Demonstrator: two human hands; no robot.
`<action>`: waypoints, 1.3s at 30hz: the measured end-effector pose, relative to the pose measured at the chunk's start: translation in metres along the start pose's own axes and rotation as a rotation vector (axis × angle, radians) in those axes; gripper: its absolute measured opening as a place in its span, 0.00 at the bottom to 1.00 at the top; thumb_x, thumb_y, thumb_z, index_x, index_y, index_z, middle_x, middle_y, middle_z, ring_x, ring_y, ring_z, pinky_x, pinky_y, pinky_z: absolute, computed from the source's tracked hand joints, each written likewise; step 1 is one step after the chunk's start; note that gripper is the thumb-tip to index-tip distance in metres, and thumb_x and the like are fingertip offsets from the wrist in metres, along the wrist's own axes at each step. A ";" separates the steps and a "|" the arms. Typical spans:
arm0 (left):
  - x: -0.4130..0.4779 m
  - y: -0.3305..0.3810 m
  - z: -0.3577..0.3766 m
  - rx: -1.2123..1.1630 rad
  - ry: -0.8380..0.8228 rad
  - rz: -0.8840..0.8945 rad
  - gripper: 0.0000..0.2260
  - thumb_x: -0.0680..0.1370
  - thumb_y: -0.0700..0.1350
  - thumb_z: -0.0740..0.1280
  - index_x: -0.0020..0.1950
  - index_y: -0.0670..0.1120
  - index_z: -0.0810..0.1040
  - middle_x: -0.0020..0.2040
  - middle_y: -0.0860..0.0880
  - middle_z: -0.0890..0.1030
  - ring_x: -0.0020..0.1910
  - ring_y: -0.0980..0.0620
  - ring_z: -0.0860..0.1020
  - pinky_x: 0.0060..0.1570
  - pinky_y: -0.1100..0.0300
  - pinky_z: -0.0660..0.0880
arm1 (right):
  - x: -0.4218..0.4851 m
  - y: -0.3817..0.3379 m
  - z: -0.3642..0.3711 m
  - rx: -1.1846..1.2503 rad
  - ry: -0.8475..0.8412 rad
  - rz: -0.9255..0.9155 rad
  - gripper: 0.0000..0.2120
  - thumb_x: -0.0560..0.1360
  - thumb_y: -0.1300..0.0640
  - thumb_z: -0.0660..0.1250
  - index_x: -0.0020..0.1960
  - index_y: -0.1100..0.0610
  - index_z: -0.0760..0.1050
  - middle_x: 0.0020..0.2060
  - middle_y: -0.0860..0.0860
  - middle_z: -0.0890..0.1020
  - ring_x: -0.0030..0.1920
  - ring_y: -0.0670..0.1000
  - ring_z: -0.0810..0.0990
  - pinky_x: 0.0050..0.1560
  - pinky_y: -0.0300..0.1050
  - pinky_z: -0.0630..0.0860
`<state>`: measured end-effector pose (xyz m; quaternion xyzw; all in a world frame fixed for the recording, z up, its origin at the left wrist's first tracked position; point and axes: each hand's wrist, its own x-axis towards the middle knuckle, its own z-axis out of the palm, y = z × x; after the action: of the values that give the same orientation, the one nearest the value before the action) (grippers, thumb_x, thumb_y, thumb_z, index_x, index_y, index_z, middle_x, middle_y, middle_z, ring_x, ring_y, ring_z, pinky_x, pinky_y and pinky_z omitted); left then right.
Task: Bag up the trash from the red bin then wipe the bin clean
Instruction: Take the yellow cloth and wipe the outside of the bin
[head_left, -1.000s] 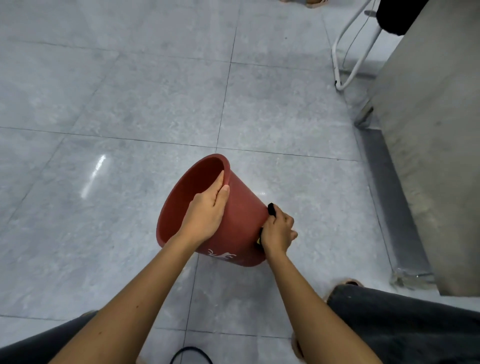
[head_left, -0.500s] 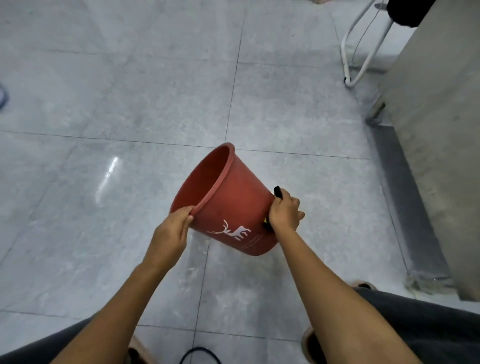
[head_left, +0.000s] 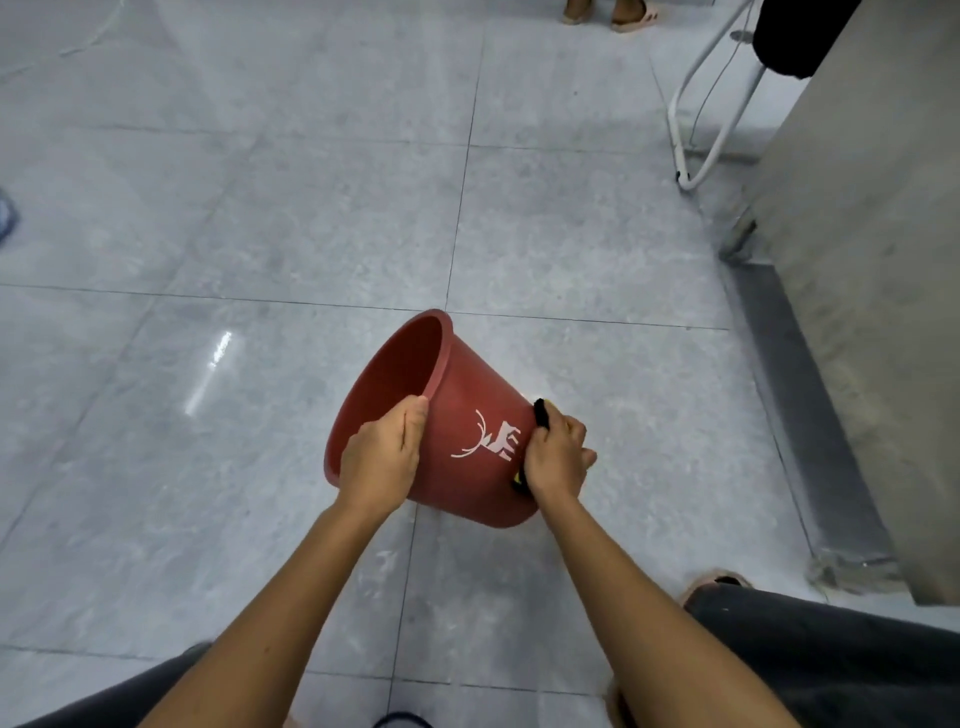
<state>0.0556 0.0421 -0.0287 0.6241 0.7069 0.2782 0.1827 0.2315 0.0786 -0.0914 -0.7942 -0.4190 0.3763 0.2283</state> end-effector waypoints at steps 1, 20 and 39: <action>0.003 0.005 0.000 0.018 0.000 0.018 0.25 0.77 0.63 0.42 0.43 0.50 0.73 0.29 0.57 0.74 0.29 0.59 0.75 0.27 0.65 0.66 | -0.007 -0.013 0.003 -0.017 0.017 -0.103 0.23 0.80 0.57 0.49 0.72 0.43 0.66 0.70 0.49 0.66 0.62 0.59 0.65 0.61 0.49 0.67; 0.029 0.006 -0.001 -0.160 -0.055 -0.032 0.17 0.79 0.57 0.48 0.37 0.51 0.69 0.30 0.51 0.75 0.30 0.50 0.74 0.34 0.50 0.70 | -0.047 -0.047 0.025 0.179 0.028 -0.626 0.22 0.77 0.49 0.53 0.70 0.39 0.69 0.67 0.41 0.70 0.62 0.45 0.70 0.65 0.39 0.65; -0.010 -0.010 0.000 -0.110 -0.001 0.034 0.21 0.79 0.62 0.44 0.34 0.56 0.66 0.25 0.55 0.69 0.25 0.57 0.73 0.24 0.69 0.63 | -0.018 -0.018 0.022 0.159 0.026 -0.380 0.18 0.79 0.47 0.57 0.67 0.38 0.72 0.75 0.47 0.62 0.74 0.52 0.61 0.71 0.48 0.63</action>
<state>0.0496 0.0316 -0.0355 0.6252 0.6797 0.3194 0.2123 0.1985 0.0746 -0.0854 -0.6851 -0.5271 0.3483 0.3626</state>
